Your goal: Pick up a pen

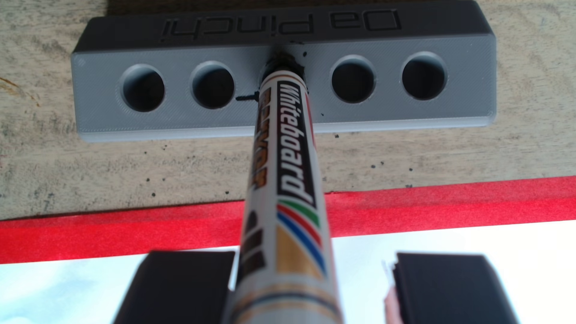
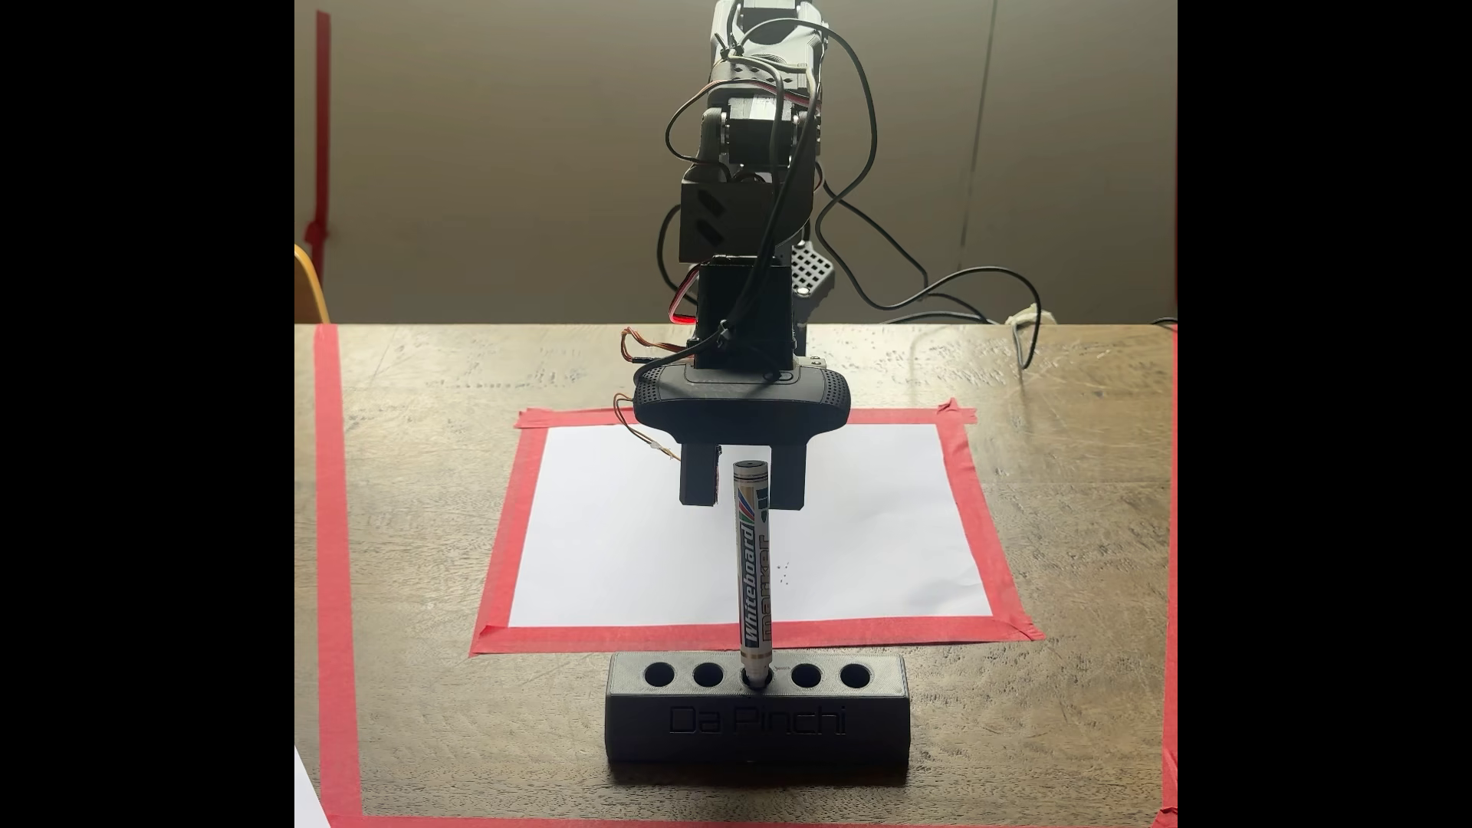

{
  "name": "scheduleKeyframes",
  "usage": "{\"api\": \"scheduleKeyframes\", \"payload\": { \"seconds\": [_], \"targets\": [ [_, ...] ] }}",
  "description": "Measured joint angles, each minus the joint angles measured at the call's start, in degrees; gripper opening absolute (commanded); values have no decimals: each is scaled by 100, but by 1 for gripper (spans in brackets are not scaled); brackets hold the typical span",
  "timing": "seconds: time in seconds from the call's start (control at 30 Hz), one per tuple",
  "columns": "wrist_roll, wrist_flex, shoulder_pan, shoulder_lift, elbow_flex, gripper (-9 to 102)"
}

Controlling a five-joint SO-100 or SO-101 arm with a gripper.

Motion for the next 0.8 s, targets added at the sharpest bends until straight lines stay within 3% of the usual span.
{"api": "scheduleKeyframes", "payload": {
  "seconds": [0.8],
  "targets": [
    [0,0,-185,0,-185,98]
  ]
}}
